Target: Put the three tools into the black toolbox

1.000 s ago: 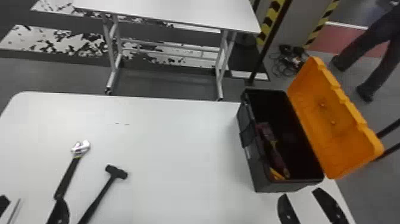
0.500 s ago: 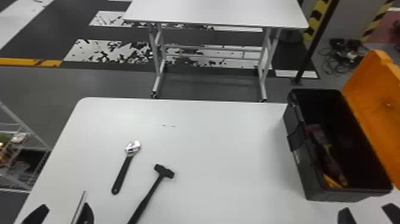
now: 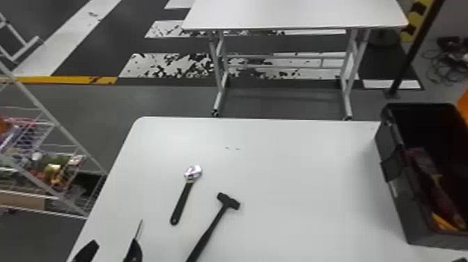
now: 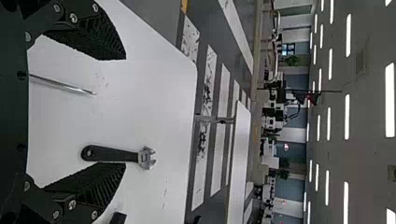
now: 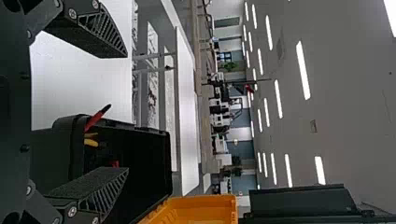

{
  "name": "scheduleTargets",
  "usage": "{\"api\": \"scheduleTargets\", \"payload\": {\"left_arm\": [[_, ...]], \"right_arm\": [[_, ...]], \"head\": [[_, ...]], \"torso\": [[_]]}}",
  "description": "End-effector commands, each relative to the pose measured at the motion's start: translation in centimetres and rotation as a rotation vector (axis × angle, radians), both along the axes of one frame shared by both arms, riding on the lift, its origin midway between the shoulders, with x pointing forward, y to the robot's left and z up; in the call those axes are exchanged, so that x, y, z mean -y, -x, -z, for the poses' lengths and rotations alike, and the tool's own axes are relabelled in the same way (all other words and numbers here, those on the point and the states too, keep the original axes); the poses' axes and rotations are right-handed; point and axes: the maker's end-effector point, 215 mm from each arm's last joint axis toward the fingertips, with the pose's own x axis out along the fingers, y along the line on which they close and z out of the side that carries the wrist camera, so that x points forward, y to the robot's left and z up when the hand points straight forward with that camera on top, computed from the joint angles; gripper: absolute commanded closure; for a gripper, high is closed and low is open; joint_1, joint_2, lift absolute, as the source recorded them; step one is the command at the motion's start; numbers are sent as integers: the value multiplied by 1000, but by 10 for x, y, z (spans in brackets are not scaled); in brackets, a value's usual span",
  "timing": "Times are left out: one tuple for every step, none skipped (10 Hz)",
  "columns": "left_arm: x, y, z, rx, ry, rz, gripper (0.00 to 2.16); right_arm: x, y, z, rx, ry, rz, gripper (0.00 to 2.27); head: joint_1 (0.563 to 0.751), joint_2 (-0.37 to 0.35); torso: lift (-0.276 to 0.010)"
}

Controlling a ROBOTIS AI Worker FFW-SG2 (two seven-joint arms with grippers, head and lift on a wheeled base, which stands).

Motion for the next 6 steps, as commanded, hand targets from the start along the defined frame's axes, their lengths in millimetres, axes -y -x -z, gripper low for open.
{"api": "scheduleTargets", "payload": {"left_arm": [[-10,1,12,-7,-6,-10,205],[-14,2,19,-5,-8,-10,205],[-18,3,24,2,-12,-7,205],[-23,5,30,-6,-18,-13,205],[-32,7,36,-18,-28,-20,205],[-40,10,42,-30,-36,-31,205]], "right_arm": [[0,1,0,4,2,0,144],[0,2,-1,7,4,-2,144],[-1,2,1,4,3,-5,144],[-2,3,2,2,5,-8,144],[-3,3,2,3,6,-11,144],[-4,4,1,5,8,-12,144]], "head": [[695,175],[695,194],[695,210],[695,216],[695,232],[695,254]], "torso": [[-51],[-51],[-51],[-51],[-51],[-51]]}}
